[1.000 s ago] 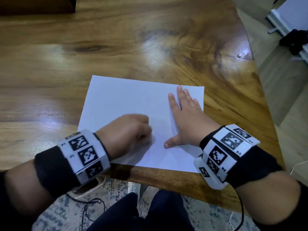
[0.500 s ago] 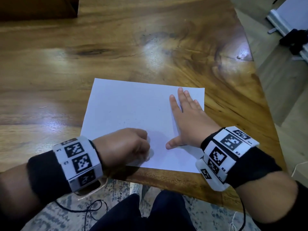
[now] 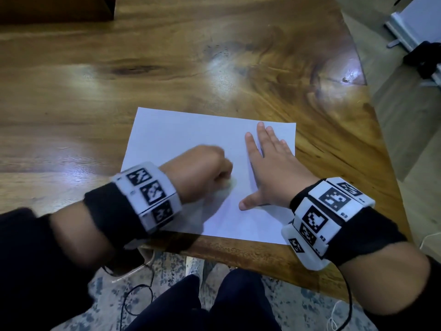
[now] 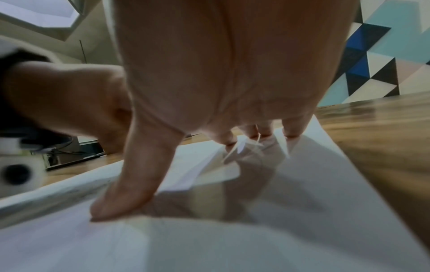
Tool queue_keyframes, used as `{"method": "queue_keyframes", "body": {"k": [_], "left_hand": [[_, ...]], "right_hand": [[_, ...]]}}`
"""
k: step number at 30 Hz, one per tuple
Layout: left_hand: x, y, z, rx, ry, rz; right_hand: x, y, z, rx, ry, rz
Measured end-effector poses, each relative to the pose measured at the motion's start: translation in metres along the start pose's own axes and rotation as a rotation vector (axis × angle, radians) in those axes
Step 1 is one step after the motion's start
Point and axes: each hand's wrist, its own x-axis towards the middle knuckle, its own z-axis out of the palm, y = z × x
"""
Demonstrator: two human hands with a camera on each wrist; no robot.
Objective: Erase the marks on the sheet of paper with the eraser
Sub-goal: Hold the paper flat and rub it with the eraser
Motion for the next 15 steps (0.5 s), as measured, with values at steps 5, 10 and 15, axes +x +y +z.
{"method": "queue_keyframes", "body": {"k": [5,10,15], "left_hand": [[-0.019,0.010,0.011,-0.029,-0.069,0.065],[-0.018,0.007,0.007,-0.030,-0.136,0.063],[-0.005,0.004,0.013,-0.066,-0.013,-0.018]], "right_hand": [[-0.001,0.001,0.000,0.006,0.001,-0.005],[-0.001,0.001,0.000,0.009,0.012,-0.010],[-0.002,0.002,0.000,0.013,0.006,-0.011]]}}
